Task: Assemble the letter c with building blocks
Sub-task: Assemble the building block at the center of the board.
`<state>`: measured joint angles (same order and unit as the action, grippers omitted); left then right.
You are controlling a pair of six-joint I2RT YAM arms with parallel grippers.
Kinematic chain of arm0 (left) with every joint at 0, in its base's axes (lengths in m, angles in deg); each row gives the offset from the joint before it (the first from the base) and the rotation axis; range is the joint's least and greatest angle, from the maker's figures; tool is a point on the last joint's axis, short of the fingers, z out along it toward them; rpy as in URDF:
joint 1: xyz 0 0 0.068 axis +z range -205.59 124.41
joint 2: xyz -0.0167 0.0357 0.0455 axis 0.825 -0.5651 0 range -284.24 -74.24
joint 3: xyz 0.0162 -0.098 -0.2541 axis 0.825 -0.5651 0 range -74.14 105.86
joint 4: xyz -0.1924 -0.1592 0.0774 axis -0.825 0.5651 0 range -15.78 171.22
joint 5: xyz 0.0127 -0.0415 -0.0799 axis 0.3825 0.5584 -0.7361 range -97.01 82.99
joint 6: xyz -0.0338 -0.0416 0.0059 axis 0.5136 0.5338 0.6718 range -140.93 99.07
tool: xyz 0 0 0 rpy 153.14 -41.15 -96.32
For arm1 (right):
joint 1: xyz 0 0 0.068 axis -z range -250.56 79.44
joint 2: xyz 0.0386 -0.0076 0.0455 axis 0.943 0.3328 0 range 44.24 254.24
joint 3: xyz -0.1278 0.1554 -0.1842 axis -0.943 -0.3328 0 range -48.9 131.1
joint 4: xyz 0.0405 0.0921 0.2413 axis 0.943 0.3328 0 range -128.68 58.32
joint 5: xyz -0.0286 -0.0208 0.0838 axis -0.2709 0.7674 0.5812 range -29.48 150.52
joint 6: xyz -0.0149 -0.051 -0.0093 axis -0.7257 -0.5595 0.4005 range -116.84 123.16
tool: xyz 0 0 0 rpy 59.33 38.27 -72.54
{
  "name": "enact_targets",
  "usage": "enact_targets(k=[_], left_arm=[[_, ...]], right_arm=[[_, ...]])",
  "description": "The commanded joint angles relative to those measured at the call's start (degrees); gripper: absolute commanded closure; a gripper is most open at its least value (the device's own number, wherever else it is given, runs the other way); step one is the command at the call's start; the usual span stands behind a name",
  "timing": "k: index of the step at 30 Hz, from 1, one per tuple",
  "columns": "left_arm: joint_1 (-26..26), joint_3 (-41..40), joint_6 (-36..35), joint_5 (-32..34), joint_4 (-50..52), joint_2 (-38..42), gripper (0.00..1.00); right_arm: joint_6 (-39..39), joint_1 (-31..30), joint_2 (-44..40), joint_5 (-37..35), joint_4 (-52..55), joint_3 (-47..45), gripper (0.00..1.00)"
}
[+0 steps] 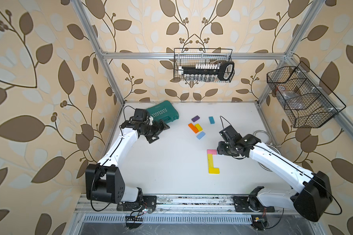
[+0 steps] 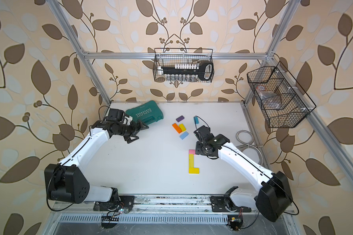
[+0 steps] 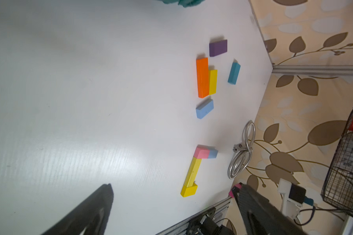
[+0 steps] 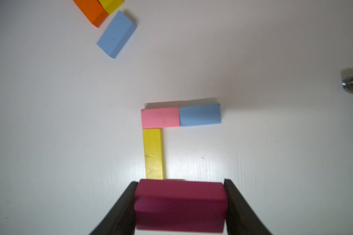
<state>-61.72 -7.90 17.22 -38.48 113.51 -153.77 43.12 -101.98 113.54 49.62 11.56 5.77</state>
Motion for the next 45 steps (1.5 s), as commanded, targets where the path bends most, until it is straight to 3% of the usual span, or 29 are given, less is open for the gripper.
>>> enact_targets(k=[1,5,13,19,30,35,42,45], left_arm=[[-2.34,-0.64,-0.79,-0.52,1.46,2.33,0.01],[-3.79,-1.20,-0.54,0.87,1.93,3.27,0.01],[-4.41,-2.21,-0.29,2.46,2.73,4.70,0.01],[-4.47,-4.23,0.34,2.11,1.49,5.09,0.01],[-4.62,-4.81,0.61,1.75,0.29,4.29,0.01],[-4.68,-4.89,0.84,1.76,0.04,4.38,0.01],[-4.85,-5.24,1.25,1.76,-0.78,3.70,0.01],[-5.03,-5.32,1.35,1.76,-0.97,3.69,0.01]], right_arm=[[-2.25,2.27,-7.16,-1.33,3.94,-4.85,0.58],[-2.50,5.86,-11.95,0.66,4.44,-10.09,0.58],[0.63,6.28,-10.80,3.78,1.57,-15.73,0.57],[1.78,6.11,-6.96,5.83,-2.96,-18.63,0.57],[4.34,0.90,3.71,1.90,-6.85,-17.04,0.49],[5.21,0.31,5.30,1.32,-8.56,-17.93,0.44],[5.20,0.01,4.82,1.75,-8.98,-18.46,0.19],[5.98,-0.04,3.34,2.09,-8.67,-18.79,0.17]])
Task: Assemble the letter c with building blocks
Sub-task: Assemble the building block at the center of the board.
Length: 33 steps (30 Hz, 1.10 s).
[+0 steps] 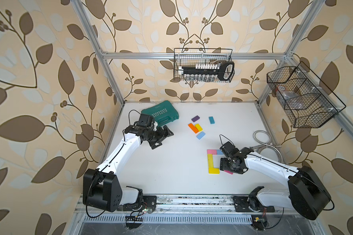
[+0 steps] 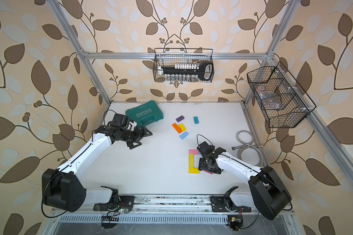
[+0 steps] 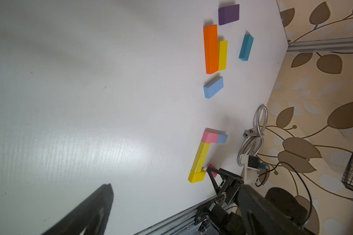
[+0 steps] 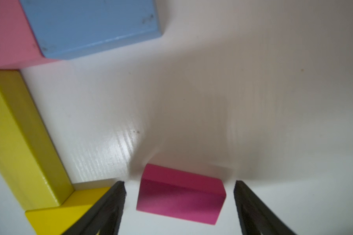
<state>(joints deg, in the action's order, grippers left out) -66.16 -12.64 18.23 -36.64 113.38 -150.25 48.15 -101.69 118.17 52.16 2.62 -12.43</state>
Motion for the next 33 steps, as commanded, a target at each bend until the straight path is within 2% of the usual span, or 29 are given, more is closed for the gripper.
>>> enact_targets(k=[1,6,13,18,26,31,33], left_arm=[[-0.64,-0.59,0.37,0.01,-0.84,0.16,0.01],[-0.68,-0.85,0.48,0.10,-1.01,0.18,0.01],[-0.77,-0.85,0.45,0.36,-0.88,0.60,0.01],[-0.77,-1.09,0.55,0.36,-1.25,0.78,0.01],[-0.77,-0.94,0.45,0.20,-1.37,0.69,0.01],[-0.77,-0.76,0.31,-0.05,-1.45,0.51,0.01],[-0.77,-0.77,0.20,-0.25,-1.58,0.34,0.01]], right_arm=[[1.50,-0.27,-1.97,0.02,0.24,-0.77,0.17],[3.72,-0.04,-2.95,1.68,-1.04,-1.53,0.16],[4.00,-0.07,-0.55,0.31,0.18,-0.87,0.16],[3.87,-0.07,0.41,0.57,1.28,0.04,0.19],[3.26,-0.02,2.12,2.68,0.38,0.64,0.34],[2.23,-0.12,1.79,2.78,0.74,1.05,0.50],[1.82,-0.24,1.26,1.98,1.96,1.61,0.52]])
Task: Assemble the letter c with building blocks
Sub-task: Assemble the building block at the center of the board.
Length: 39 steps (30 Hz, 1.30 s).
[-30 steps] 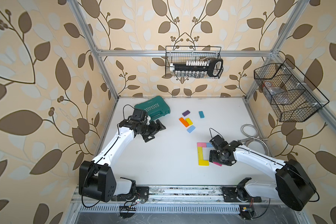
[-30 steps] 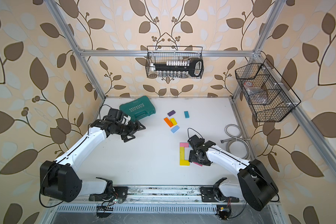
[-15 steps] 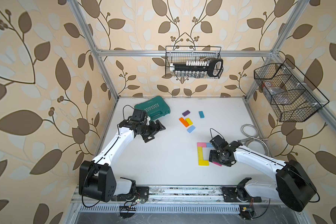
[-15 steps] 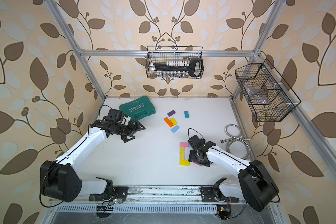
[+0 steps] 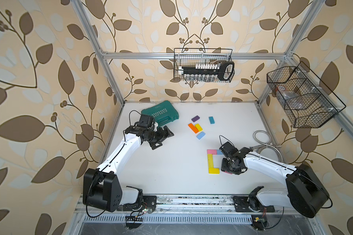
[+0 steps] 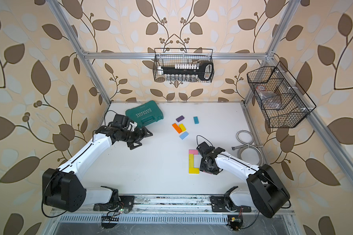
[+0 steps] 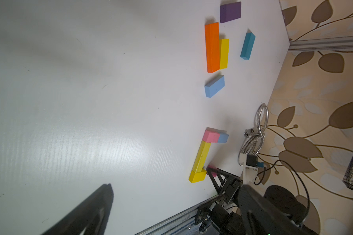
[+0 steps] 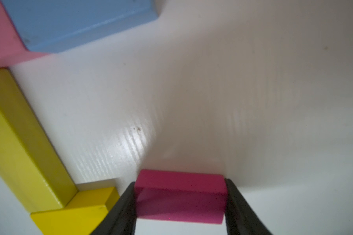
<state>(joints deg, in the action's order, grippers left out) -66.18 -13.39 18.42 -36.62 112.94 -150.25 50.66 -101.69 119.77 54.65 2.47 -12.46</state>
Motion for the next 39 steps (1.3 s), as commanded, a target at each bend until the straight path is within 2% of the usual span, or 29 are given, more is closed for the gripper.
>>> enact_targets(k=[1,15,17,19,22,30,39], left_arm=[[-0.75,-0.02,0.01,-0.35,-1.19,0.21,0.01],[-0.75,-0.03,-0.16,-0.65,-1.63,-0.19,0.01],[-0.75,-0.11,-0.13,-0.63,-1.71,-0.10,0.01],[-0.75,-0.18,-0.03,-0.63,-1.79,-0.10,0.01],[-0.75,-0.18,0.04,-0.63,-1.88,-0.08,0.01],[-0.75,-0.28,0.09,-0.63,-1.97,0.02,0.01],[-0.75,-0.45,0.28,-0.72,-2.31,0.07,0.01]], right_arm=[[-0.90,-0.17,-0.65,-0.71,2.47,1.78,0.52],[-1.27,-1.14,0.96,0.24,2.53,2.02,0.48],[-1.36,-1.33,1.37,0.13,2.71,2.18,0.42],[-0.96,-1.35,1.41,-0.24,3.04,2.38,0.31],[-0.25,-1.30,0.96,-0.55,3.32,2.40,0.24],[3.44,-1.02,-3.72,-0.40,4.64,2.66,0.16],[6.97,1.40,-7.38,5.02,1.48,1.73,0.11]])
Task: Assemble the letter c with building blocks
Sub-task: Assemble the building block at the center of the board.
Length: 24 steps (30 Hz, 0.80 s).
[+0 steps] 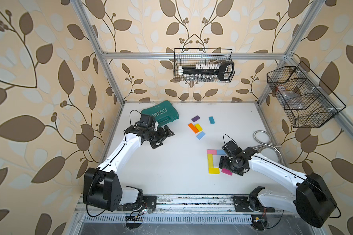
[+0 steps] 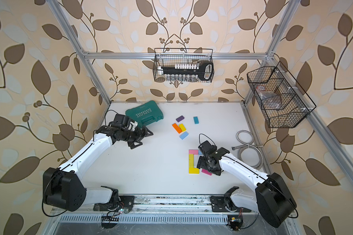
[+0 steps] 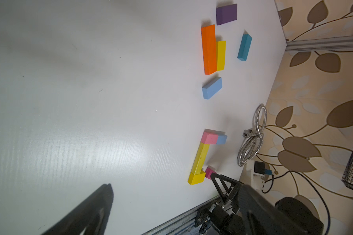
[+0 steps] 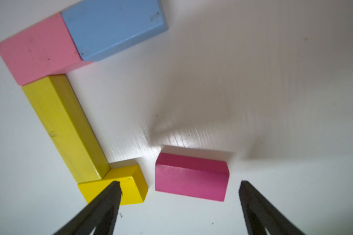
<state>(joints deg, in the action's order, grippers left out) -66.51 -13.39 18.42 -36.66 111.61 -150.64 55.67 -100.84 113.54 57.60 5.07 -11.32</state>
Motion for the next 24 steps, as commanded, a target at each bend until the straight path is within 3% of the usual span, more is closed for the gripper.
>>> enact_targets(k=[1,13,24], left_arm=[[-0.45,-0.50,0.31,-0.66,-1.00,0.47,0.01],[-0.42,-0.61,0.34,-0.28,-1.00,0.48,0.01],[-0.42,-0.77,0.46,-0.08,-1.07,0.51,0.01]], right_arm=[[1.70,0.68,-1.27,1.60,-1.50,0.83,0.10],[-7.43,2.52,7.20,5.32,-5.27,6.98,0.11],[-7.70,1.60,13.49,10.36,-9.91,7.23,0.12]])
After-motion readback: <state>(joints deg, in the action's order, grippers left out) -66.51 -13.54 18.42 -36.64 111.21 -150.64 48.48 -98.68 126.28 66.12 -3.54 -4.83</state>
